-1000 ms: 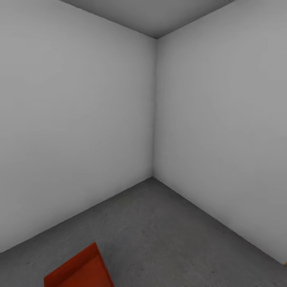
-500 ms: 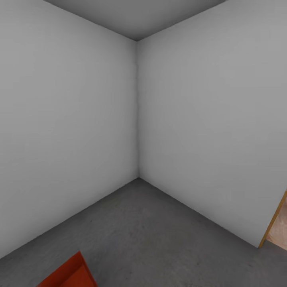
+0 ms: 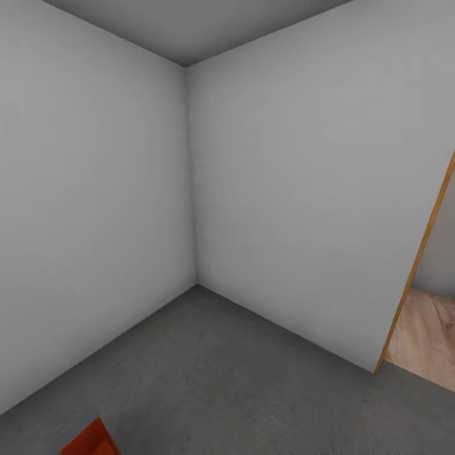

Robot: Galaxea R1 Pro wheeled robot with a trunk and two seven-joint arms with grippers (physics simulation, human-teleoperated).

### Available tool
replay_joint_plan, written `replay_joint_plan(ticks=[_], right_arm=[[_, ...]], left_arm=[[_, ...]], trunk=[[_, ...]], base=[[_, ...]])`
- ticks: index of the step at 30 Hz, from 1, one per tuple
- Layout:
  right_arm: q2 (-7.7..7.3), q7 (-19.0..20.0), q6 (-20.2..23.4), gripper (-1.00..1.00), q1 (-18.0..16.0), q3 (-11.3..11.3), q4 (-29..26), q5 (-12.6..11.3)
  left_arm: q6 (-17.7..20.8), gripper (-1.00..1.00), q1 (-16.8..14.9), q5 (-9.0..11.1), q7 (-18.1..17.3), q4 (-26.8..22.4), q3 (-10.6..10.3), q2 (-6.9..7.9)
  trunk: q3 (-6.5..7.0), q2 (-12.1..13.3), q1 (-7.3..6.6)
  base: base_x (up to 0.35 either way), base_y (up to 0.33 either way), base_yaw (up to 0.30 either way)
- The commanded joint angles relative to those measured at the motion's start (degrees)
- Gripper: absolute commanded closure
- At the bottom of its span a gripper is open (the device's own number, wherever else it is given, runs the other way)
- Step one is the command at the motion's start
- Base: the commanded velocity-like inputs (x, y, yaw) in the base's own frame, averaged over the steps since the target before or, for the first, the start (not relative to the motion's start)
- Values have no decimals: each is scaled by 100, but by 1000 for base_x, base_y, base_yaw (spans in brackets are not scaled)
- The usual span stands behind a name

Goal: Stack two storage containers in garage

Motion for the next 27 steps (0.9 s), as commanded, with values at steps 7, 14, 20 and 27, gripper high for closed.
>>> replay_joint_plan(ticks=[7, 14, 20, 27], right_arm=[[2, -3, -24, -100, -9, 55, 18, -55], [2, -3, -23, -100, -9, 57, 18, -55], [2, -3, -23, -100, -9, 57, 18, -55], [2, -3, -23, -100, -9, 57, 18, -55]], left_arm=[[-11, -100, -3, 47, 13, 1, -48, 1], [-18, -100, -3, 47, 15, 1, -48, 1], [-19, -100, -5, 47, 14, 1, -49, -3], [-19, -100, -4, 47, 19, 0, -49, -2]], trunk=[[15, -7, 1], [38, -7, 1], [58, -7, 1], [81, -7, 1]], base=[[0, 0, -274], [0, 0, -274], [0, 0, -274], [0, 0, -274]])
